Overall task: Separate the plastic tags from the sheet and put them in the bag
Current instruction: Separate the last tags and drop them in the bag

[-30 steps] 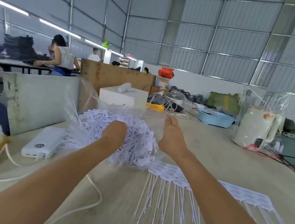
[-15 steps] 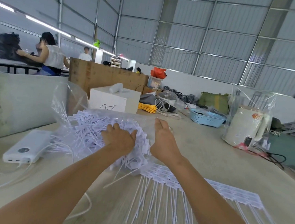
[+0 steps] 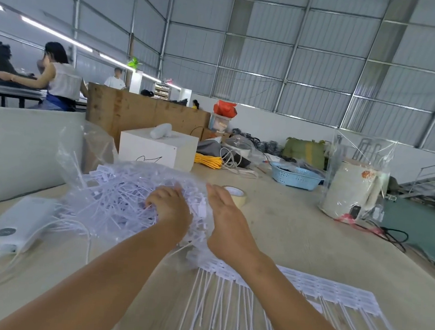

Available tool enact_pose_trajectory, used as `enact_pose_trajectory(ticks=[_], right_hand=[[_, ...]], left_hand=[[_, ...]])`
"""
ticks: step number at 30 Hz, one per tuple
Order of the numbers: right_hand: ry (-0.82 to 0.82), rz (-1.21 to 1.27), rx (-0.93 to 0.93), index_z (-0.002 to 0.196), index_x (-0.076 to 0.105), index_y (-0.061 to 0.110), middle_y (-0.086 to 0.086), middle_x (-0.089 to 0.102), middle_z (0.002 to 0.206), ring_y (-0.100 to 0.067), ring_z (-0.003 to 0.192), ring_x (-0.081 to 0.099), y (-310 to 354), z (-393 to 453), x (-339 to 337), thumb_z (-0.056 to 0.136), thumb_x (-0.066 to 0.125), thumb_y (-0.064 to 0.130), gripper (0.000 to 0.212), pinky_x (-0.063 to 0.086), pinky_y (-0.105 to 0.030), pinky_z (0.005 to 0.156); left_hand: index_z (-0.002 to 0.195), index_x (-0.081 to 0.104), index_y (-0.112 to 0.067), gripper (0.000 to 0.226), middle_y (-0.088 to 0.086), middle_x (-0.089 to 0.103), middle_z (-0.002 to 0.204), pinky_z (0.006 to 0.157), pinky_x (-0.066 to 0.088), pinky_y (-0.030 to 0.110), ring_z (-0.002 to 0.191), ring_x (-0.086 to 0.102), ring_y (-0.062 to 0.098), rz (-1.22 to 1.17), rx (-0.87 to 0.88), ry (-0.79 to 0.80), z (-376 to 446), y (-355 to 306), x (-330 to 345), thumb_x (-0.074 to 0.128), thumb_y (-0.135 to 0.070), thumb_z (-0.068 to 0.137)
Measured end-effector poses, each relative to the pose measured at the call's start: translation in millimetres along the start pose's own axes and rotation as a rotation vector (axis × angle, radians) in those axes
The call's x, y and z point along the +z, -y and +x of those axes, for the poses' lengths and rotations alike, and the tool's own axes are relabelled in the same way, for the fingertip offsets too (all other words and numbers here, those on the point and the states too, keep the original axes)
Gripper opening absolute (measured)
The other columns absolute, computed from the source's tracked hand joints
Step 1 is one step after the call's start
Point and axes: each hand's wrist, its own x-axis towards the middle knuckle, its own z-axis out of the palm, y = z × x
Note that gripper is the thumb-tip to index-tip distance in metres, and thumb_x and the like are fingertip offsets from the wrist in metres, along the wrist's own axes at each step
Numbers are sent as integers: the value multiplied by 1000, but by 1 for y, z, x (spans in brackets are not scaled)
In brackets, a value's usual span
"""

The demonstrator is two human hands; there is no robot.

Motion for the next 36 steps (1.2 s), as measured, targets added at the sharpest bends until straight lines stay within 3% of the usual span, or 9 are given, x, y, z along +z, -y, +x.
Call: enact_pose_trajectory(ticks=[4, 9, 13, 16, 19, 21, 23, 29, 36], right_hand=[[-4, 10, -23, 151, 9, 18, 11, 8, 156, -14, 137, 27, -1, -10, -2, 75, 49, -18, 93, 25, -16, 104], [14, 46, -7, 151, 9, 18, 12, 9, 155, -14, 136, 27, -1, -16, -6, 75, 54, -12, 93, 27, -17, 103], [39, 64, 87, 151, 5, 20, 9, 5, 156, -16, 135, 32, -5, -12, -14, 74, 52, -13, 96, 32, -16, 96], [34, 80, 123, 151, 4, 19, 8, 3, 157, -16, 137, 31, -4, -8, -19, 75, 53, -13, 97, 37, -21, 98], [28, 75, 109, 151, 4, 17, 6, 4, 157, -18, 135, 33, -2, -9, -19, 77, 57, -8, 95, 37, -25, 98], [39, 57, 91, 151, 4, 17, 7, 3, 157, -18, 134, 35, 1, -11, -16, 76, 56, -10, 95, 37, -23, 95], [45, 45, 67, 151, 4, 17, 8, 2, 157, -17, 134, 34, 3, -12, -14, 76, 55, -11, 96, 36, -21, 94], [29, 84, 40, 151, 5, 20, 13, 3, 156, -13, 140, 24, 4, -18, -14, 76, 49, -15, 94, 26, -17, 104], [9, 28, 105, 151, 4, 19, 9, 8, 154, -17, 126, 42, -8, -12, -18, 74, 51, -14, 97, 40, -22, 89]], left_hand=[[136, 38, -8, 59, 18, 51, 125, 84, 45, 43, 109, 51, 34, 28, -19, -31, 17, -2, -1, 42, -46, 92], [140, 30, -6, 74, 23, 44, 133, 82, 46, 39, 114, 48, 40, -15, 23, -105, 14, -5, 12, 28, -62, 92], [148, 16, -13, 97, 14, 38, 142, 82, 43, 37, 117, 48, 34, -74, 159, -28, 12, 12, -9, 31, -80, 79], [144, 31, -16, 102, 11, 44, 136, 87, 38, 39, 113, 49, 32, 39, 174, -78, -6, 28, -34, 23, -88, 72], [150, 8, -19, 104, 19, 16, 153, 104, 22, 57, 136, 23, 44, 118, 403, -180, -28, 30, -22, 21, -87, 73], [150, -12, -27, 99, 17, -9, 157, 106, 6, 66, 141, -1, 47, 171, 566, -182, -30, 35, -4, 23, -84, 77], [147, -19, -30, 93, 12, -22, 155, 106, -1, 70, 141, -13, 45, 178, 609, -201, -19, 37, 12, 20, -81, 79], [143, -22, -40, 83, -2, -26, 155, 99, 4, 77, 141, -14, 45, -46, 383, -46, 13, 18, 27, 22, -77, 83], [147, -11, -39, 74, 0, -19, 157, 101, 6, 76, 139, -12, 51, -72, 212, -17, 22, 8, 22, 21, -70, 88]])
